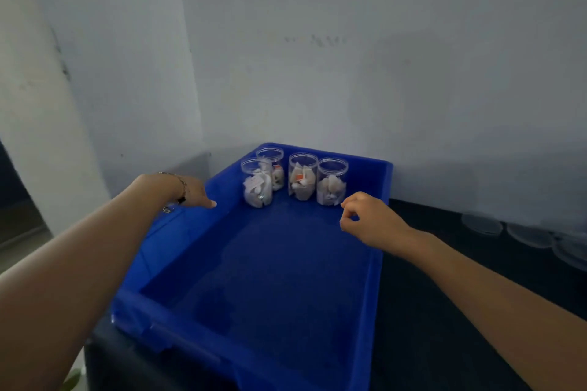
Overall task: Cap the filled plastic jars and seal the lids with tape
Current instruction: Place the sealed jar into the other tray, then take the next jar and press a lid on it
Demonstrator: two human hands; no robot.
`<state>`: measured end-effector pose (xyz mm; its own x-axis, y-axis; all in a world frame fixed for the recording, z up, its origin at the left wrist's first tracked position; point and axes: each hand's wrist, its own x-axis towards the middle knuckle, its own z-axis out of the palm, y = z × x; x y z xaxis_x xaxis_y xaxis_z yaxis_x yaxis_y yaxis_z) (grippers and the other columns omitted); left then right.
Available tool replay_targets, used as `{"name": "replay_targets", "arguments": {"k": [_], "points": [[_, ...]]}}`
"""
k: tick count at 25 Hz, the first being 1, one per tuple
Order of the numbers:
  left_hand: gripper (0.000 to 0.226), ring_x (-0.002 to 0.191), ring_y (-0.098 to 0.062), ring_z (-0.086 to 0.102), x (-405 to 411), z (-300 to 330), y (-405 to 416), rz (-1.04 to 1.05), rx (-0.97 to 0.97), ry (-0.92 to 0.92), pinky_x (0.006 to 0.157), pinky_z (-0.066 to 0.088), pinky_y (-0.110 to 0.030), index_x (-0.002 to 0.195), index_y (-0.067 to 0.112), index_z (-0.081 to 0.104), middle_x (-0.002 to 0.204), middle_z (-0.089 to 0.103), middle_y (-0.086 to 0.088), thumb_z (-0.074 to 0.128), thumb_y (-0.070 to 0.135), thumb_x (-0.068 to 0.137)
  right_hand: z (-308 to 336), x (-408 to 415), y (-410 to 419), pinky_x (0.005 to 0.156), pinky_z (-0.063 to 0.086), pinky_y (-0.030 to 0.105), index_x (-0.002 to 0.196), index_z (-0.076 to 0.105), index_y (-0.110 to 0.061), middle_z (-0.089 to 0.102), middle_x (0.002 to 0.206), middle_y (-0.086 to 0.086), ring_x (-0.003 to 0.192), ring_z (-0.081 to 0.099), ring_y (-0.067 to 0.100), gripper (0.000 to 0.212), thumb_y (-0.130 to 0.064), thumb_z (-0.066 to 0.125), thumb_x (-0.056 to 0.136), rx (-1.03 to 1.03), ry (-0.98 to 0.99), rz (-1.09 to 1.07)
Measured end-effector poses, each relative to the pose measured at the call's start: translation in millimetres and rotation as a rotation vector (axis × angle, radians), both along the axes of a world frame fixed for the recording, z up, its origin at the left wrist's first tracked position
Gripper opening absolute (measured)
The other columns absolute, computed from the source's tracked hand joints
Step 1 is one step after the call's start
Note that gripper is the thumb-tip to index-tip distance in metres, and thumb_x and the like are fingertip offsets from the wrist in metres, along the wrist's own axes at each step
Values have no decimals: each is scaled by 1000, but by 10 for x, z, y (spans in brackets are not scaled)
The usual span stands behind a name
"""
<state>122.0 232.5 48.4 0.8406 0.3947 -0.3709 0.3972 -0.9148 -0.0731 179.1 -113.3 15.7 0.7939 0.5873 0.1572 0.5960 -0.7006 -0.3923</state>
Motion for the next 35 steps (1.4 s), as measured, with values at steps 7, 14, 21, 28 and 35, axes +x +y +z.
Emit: {"name": "replay_targets", "arguments": {"k": [7, 14, 21, 28, 35], "points": [[57, 128, -24, 43, 154, -232, 54, 61, -117, -68, 110, 31, -37, 136, 7, 47, 142, 45, -7, 38, 48, 97, -33, 117, 220, 69, 49, 39, 77, 60, 2, 56, 91, 7, 70, 53, 20, 41, -29, 46, 98, 21, 52, 4], [87, 144, -27, 17, 574, -708, -103, 153, -267, -127, 116, 19, -40, 151, 10, 6, 158, 9, -10, 45, 59, 90, -259, 425, 304, 64, 44, 35, 93, 63, 4, 63, 100, 20, 71, 53, 20, 33, -26, 50, 96, -1, 181, -72], [109, 133, -43, 31, 1050, -1158, -306, 520, -478, -620, 106, 33, -52, 148, 4, -2, 151, 18, -25, 70, 46, 79, -429, 385, 241, 71, 52, 30, 78, 61, -17, 64, 80, -3, 74, 62, 10, 18, -26, 51, 90, 198, 217, -210], [114, 132, -46, 28, 1596, -1037, -412, 676, -688, -904, 104, 32, -55, 148, 2, 4, 149, 18, -27, 82, 33, 69, -87, 517, 231, 98, 40, 23, 75, 45, -22, 53, 88, -3, 92, 53, 11, 22, -28, 49, 96, 132, 339, -241], [107, 120, -55, 36, 1895, -1001, -482, 720, -624, -965, 99, 33, -62, 140, -7, 17, 137, 31, -37, 85, 28, 66, -60, 688, 309, 110, 30, 32, 101, 56, -9, 50, 107, 11, 118, 46, 23, 16, -20, 44, 100, -126, 525, -186]]}}
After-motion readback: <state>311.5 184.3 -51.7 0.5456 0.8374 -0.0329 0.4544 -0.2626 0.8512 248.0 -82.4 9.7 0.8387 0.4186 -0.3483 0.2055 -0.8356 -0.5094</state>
